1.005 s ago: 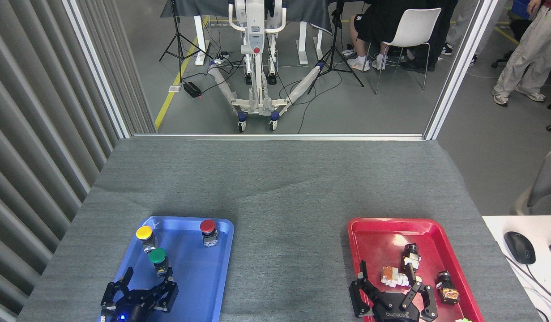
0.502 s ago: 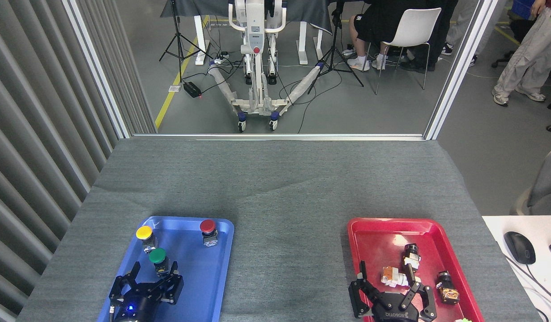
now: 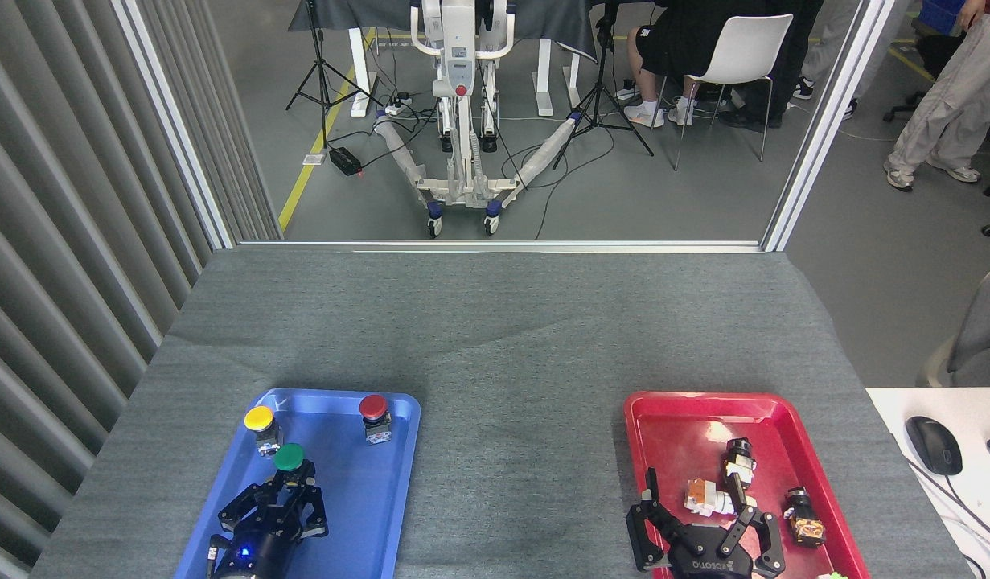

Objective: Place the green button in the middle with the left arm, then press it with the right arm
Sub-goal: 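Carry the green button with the left gripper toward the table middle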

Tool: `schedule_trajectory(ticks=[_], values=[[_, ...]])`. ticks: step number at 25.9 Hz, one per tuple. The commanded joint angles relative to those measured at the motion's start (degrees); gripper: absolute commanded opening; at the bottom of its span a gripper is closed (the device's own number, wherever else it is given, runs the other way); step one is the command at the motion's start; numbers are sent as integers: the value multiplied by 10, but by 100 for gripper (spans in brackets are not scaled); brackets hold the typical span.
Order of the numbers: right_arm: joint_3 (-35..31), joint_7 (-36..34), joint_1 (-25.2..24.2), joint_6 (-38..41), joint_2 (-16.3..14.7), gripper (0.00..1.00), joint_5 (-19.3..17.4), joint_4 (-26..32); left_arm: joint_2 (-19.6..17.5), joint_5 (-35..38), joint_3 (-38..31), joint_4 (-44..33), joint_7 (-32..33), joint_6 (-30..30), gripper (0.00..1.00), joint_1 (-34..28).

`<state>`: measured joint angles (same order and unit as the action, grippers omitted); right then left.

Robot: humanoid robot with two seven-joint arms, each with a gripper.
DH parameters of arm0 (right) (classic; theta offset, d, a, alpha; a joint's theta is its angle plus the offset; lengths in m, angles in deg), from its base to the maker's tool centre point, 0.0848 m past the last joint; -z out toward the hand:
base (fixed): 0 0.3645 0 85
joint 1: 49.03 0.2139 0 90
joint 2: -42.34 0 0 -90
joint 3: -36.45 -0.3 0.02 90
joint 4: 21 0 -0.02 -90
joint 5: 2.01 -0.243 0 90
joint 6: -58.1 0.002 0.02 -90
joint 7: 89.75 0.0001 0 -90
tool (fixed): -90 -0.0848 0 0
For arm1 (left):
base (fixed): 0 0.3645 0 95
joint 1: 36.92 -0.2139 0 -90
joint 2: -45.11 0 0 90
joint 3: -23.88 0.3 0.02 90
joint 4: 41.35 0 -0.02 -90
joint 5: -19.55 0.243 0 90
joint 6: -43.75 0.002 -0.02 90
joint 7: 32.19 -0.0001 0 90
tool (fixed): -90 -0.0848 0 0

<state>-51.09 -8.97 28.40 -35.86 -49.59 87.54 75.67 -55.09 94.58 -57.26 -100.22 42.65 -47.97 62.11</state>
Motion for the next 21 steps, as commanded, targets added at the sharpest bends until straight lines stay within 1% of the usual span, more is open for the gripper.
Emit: schedule_trajectory(ticks=[1, 3, 4, 6, 8, 9, 11, 15, 18, 21], values=[[0, 0, 0, 1, 0, 100, 1, 0, -4, 1, 0, -10, -36, -49, 0, -3], [0, 0, 0, 0, 0, 100, 1, 0, -9, 9, 2, -35, -57, -87, 0, -5], [0, 0, 0, 0, 0, 100, 1, 0, -16, 28, 12, -57, -69, -118, 0, -6], [0, 0, 0, 1, 0, 100, 1, 0, -32, 88, 65, -97, -85, -171, 0, 3], [0, 0, 0, 1, 0, 100, 1, 0, -31, 131, 120, -128, -81, -175, 0, 16], [0, 0, 0, 1, 0, 100, 1, 0, -27, 140, 146, -131, -80, -174, 0, 23], [0, 0, 0, 1, 0, 100, 1, 0, -9, 138, 186, -127, -73, -171, 0, 35], [0, 0, 0, 1, 0, 100, 1, 0, 26, 138, 222, -96, -13, -181, 0, 52], [0, 0, 0, 1, 0, 100, 1, 0, 46, 139, 241, -54, 9, -183, 0, 70], [0, 0, 0, 2, 0, 100, 1, 0, 69, 138, 245, -11, 36, -197, 0, 86]])
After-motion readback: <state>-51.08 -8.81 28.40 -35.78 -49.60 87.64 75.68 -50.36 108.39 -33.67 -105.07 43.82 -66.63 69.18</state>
